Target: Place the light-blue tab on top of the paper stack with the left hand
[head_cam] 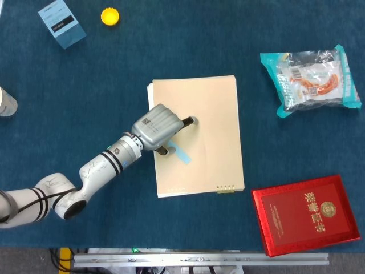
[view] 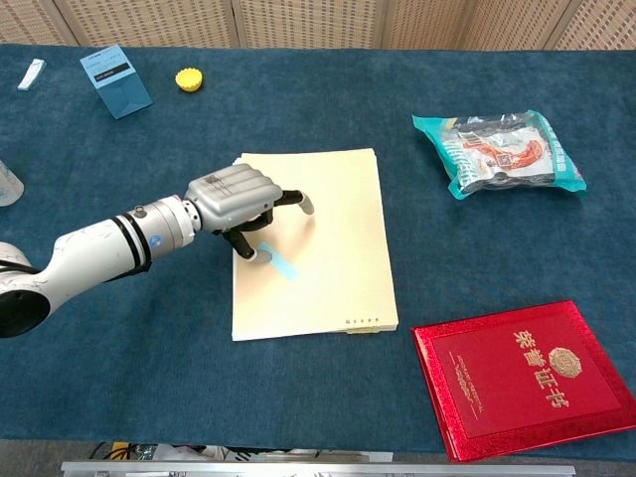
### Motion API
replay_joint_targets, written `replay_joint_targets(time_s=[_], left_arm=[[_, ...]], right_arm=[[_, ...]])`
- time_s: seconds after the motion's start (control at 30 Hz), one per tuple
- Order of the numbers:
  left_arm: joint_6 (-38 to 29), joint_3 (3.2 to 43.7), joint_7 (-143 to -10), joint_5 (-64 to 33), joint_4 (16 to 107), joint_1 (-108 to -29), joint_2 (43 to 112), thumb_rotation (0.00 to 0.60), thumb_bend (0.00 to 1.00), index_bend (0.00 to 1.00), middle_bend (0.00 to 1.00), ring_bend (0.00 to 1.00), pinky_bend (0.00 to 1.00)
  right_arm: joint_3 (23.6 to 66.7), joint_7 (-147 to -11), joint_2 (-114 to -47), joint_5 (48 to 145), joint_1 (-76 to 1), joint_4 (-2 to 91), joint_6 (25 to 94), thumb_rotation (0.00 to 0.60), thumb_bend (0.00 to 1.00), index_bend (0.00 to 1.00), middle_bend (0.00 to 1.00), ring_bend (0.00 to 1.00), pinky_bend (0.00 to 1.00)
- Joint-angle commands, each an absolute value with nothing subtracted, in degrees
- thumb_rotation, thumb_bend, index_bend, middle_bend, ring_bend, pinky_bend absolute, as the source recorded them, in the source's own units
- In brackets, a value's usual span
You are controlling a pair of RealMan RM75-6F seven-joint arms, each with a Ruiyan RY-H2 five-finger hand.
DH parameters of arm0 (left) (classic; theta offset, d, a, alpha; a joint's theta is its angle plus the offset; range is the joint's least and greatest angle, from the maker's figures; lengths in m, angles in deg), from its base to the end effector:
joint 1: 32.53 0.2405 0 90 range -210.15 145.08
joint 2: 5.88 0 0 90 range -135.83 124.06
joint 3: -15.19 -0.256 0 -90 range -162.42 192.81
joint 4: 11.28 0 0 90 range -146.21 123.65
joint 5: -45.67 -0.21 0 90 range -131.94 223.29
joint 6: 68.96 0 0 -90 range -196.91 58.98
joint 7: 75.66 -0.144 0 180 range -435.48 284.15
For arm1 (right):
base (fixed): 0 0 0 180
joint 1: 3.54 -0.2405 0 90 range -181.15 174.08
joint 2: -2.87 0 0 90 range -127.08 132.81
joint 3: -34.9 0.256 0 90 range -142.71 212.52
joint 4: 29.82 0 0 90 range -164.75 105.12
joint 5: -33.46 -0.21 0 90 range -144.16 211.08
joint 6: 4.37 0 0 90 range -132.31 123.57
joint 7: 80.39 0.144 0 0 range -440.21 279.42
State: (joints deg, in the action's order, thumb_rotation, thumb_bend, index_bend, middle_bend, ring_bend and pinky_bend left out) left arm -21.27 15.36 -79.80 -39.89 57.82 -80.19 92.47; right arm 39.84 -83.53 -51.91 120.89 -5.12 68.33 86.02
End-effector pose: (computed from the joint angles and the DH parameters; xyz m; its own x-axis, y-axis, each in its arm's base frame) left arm -0.1419 0.3146 -0.0942 0.6183 0.3206 0.7176 0.6706 -0.6914 -0.2689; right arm -0.2979 -0.1695 0.2157 0.4984 0.1039 0.8607 -0.8660 0.0136 0.4998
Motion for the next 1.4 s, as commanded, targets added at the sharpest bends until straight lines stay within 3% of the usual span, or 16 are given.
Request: replay_joint_targets(time_s=[0.03,1.4], left_arm=[[-21.34,15.42,-79.97,-39.72,57.67,-80.16,92.63,0.6,0.2,0.21,0.9,0.95,0.93],[-21.63,15.62,-80.94,-38.53,57.38,-79.68,91.26,0.6,0.2,0.21,0.9,0.95,0.93]], right_arm=[[39.83,-83.37,-51.87,120.87,-5.04,68.24,86.09,0.6,0.21,0.24,0.38,0.46,0.51],[39.91,-82.85,-51.94,121.2,-4.67,67.89,86.54,0.6,0.21,0.24,0.38,0.47,0.51]])
